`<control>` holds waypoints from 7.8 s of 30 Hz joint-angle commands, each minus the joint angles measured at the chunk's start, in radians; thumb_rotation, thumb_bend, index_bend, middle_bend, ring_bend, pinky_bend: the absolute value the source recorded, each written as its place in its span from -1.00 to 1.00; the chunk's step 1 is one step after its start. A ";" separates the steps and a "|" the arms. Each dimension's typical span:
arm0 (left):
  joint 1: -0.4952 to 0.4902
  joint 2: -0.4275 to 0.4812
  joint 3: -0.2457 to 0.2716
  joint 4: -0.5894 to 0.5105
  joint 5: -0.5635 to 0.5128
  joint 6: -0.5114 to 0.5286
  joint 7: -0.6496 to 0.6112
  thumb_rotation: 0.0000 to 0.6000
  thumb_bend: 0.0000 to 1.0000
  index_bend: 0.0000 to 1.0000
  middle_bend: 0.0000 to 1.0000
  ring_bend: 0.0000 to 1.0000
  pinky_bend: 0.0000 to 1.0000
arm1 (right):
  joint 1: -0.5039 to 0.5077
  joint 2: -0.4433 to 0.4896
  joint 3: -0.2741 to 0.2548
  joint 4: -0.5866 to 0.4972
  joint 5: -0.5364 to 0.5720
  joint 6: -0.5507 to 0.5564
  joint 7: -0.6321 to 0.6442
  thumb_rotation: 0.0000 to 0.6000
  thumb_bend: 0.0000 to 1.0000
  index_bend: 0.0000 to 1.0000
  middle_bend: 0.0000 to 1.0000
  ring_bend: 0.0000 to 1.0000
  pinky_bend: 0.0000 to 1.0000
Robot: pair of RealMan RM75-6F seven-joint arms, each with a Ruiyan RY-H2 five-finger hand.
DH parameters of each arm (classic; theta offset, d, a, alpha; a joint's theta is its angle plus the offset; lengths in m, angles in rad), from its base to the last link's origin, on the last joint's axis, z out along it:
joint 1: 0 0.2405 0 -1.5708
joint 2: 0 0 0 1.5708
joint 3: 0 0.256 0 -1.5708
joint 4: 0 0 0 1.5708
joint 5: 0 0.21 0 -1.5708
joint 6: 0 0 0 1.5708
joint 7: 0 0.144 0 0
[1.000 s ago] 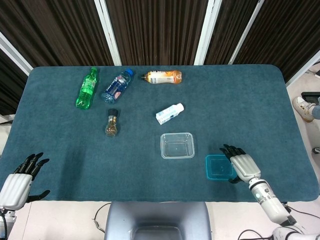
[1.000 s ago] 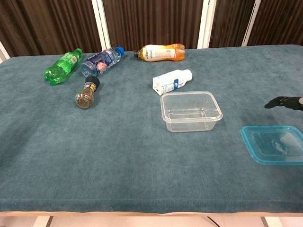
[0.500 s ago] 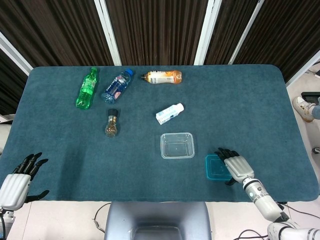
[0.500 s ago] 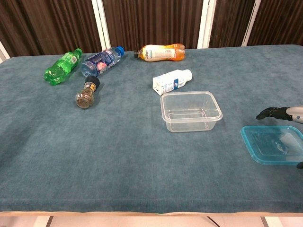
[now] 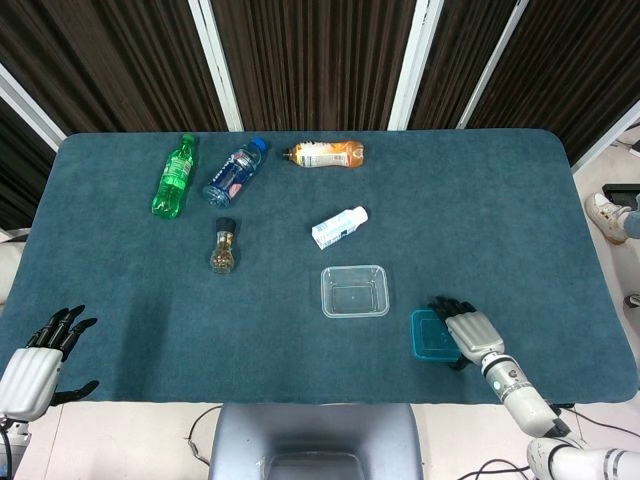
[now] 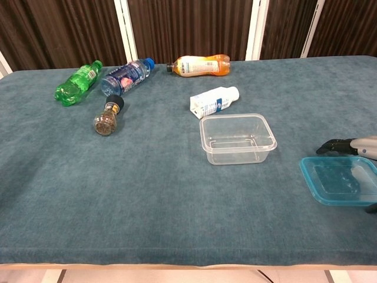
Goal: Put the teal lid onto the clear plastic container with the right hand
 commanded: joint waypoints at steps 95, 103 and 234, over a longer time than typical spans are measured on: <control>0.000 0.019 0.005 -0.008 -0.006 -0.017 -0.027 1.00 -0.12 -0.61 -0.88 -0.89 -0.51 | 0.250 -0.261 0.145 0.286 -0.331 0.011 0.471 1.00 -0.39 0.03 0.16 0.15 0.30; 0.000 0.019 0.007 -0.007 -0.002 -0.016 -0.029 1.00 -0.12 -0.61 -0.88 -0.89 -0.51 | 0.251 -0.269 0.135 0.298 -0.339 0.018 0.480 1.00 -0.39 -0.07 0.16 0.07 0.26; -0.005 0.034 0.015 -0.010 0.006 -0.027 -0.062 1.00 -0.12 -0.61 -0.83 -0.81 -0.50 | 0.281 -0.327 0.132 0.204 -0.055 0.100 -0.054 1.00 -0.20 -0.09 -0.23 -0.26 0.02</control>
